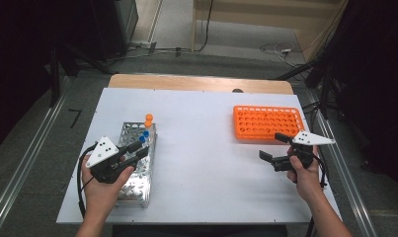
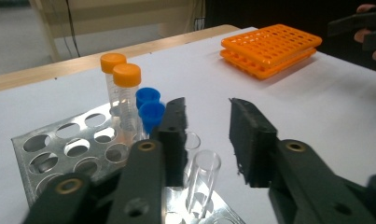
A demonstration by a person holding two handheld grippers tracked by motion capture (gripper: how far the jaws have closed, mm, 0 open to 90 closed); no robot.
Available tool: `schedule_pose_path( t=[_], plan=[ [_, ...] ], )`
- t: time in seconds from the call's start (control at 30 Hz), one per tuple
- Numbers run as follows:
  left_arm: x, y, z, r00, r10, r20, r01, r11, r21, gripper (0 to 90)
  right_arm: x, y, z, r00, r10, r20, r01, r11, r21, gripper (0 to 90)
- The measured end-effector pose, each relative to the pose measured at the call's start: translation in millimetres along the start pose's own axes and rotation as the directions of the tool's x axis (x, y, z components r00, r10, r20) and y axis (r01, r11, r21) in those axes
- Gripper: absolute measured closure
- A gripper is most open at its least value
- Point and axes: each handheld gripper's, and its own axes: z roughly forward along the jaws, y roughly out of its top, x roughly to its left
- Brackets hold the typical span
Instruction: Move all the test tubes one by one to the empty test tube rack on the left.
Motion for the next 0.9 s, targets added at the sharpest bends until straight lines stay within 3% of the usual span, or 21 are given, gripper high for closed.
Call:
schedule_pose_path(
  t=[0.1,0.2,0.5,0.63,0.9],
  plan=[
    [3.9,0.5,-1.7,0.9993,-0.037,0.007,0.037,0.9991,-0.018,51.5,0.1,0.0,0.3,1.0000,-0.002,0.000,0.002,1.000,0.000,0.0],
    [5.9,0.8,-3.6,0.9988,-0.049,0.007,0.049,0.9982,-0.034,41.8,0.0,-0.1,-0.4,1.0000,0.002,0.002,-0.002,1.000,0.000,0.0],
    [7.4,4.3,-4.3,0.9990,-0.041,0.017,0.041,0.9987,-0.030,10.6,5.5,-3.3,-5.2,0.9999,0.000,0.011,0.000,1.000,0.000,0.0],
    [9.4,3.2,-4.2,0.9986,-0.044,0.028,0.045,0.9985,-0.031,3.2,8.4,-4.5,-9.9,0.9999,0.001,0.011,-0.001,1.000,-0.006,0.0],
    [14.8,1.3,-8.6,0.9978,-0.056,0.035,0.058,0.9970,-0.052,0.1,12.6,-10.2,-18.5,0.9999,0.001,0.015,-0.001,1.000,-0.005,0.0]
  ],
)
